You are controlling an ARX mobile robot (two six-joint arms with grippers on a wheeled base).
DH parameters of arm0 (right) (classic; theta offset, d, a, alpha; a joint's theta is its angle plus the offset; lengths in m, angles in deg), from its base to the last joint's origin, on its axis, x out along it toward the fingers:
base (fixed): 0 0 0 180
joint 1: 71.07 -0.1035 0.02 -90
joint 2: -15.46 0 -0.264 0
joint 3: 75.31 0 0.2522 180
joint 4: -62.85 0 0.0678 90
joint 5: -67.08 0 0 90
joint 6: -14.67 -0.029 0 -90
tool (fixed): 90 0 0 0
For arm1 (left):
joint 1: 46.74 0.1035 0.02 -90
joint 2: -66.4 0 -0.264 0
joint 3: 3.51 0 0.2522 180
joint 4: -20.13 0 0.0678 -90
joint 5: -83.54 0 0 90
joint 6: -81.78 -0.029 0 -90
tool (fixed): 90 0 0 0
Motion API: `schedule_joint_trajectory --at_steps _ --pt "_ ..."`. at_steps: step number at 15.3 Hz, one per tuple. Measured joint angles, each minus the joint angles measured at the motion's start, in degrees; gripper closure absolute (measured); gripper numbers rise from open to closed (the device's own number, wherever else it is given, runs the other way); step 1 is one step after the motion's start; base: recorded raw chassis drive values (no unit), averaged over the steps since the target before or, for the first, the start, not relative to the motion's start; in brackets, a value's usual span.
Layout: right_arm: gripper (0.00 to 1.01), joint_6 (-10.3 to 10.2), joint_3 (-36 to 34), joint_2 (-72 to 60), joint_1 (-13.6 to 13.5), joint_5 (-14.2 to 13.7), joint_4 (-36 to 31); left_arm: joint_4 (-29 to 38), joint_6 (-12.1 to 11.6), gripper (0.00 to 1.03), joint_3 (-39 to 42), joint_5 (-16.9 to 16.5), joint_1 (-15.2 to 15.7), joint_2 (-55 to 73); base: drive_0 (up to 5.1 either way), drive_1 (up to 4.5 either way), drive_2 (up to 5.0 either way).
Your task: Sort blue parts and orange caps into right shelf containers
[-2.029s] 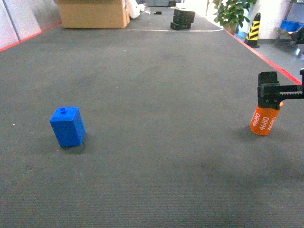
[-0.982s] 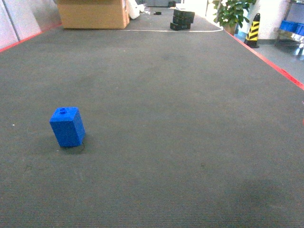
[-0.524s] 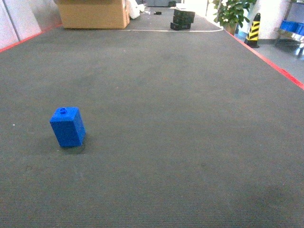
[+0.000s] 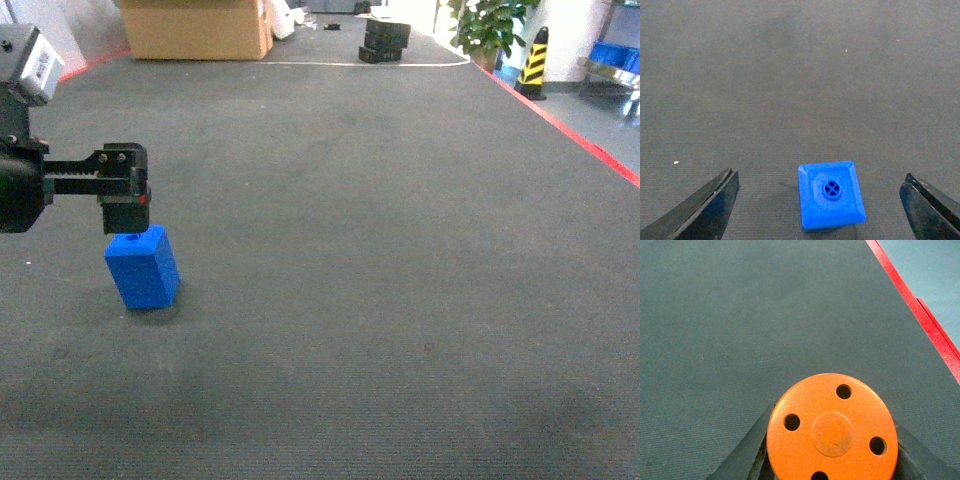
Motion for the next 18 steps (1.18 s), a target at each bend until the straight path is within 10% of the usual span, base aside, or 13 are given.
schedule_joint_trajectory --at_steps 15,18 --pt "0.57 0.0 0.0 0.0 0.0 0.02 0.0 -7.78 5.84 0.05 -11.47 3.43 -2.12 17.38 0.0 0.0 0.0" --pt "0.57 0.0 0.0 0.0 -0.02 0.0 0.0 -6.49 5.53 0.29 -10.45 4.26 -1.88 17.4 0.0 0.0 0.0"
